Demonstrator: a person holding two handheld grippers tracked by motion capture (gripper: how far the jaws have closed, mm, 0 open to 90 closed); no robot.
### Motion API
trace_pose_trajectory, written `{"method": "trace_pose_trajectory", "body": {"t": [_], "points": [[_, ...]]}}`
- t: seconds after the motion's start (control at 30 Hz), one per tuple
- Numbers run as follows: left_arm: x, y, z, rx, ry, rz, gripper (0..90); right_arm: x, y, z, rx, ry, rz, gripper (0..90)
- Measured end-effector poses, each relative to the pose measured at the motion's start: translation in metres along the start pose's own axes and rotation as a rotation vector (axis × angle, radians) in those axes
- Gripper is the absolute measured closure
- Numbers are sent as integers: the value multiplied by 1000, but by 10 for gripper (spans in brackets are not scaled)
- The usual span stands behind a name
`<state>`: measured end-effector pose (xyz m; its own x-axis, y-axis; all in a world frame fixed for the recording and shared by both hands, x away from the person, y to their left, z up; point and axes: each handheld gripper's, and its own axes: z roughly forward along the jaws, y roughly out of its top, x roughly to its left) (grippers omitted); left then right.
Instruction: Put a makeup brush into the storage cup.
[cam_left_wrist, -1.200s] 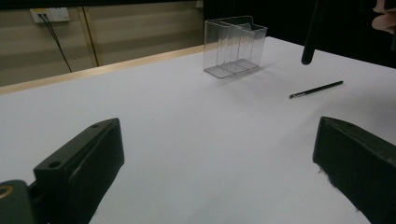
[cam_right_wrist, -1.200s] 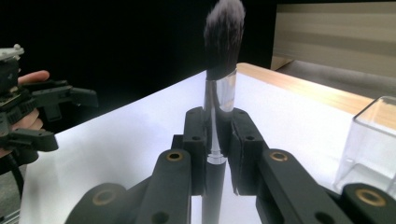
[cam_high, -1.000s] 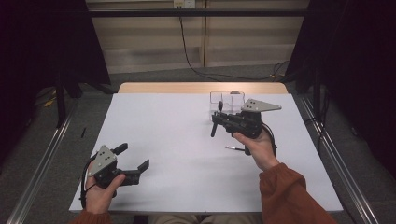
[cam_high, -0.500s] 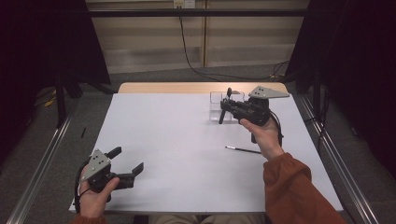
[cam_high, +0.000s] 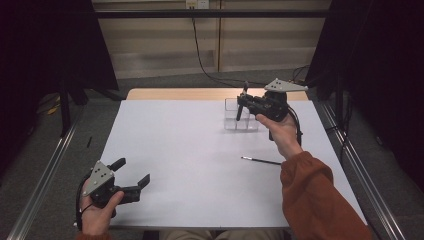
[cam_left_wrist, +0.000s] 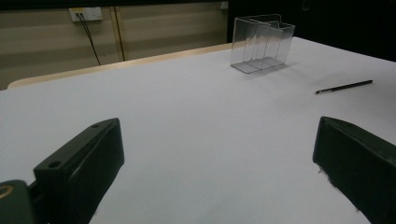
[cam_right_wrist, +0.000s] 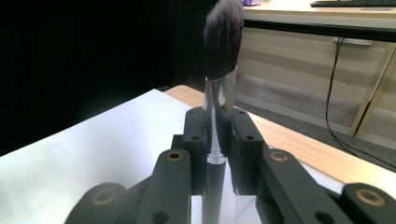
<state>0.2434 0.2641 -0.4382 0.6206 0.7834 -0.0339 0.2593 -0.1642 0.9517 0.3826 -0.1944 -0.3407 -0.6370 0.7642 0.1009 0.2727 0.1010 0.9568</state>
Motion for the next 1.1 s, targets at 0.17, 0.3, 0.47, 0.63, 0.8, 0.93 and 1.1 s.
{"method": "trace_pose_trajectory", "body": {"t": [0.17,0.3,0.47,0.63,0.8,0.93,1.1], "points": [[1,0,0,1,1,3,20,-6,3,8,-1,-14,-2,787],[0,1,0,1,11,12,20,-10,2,15,-1,-25,5,787],[0,2,1,0,10,13,20,-14,3,26,-10,-33,5,787],[2,3,1,-1,11,10,20,-20,7,34,-12,-47,7,787],[2,3,1,-4,4,13,21,-27,9,42,-5,-63,8,787],[1,3,2,-1,0,24,21,-31,9,47,-9,-73,10,787],[1,4,1,0,6,17,21,-34,5,53,-2,-83,12,787]]}}
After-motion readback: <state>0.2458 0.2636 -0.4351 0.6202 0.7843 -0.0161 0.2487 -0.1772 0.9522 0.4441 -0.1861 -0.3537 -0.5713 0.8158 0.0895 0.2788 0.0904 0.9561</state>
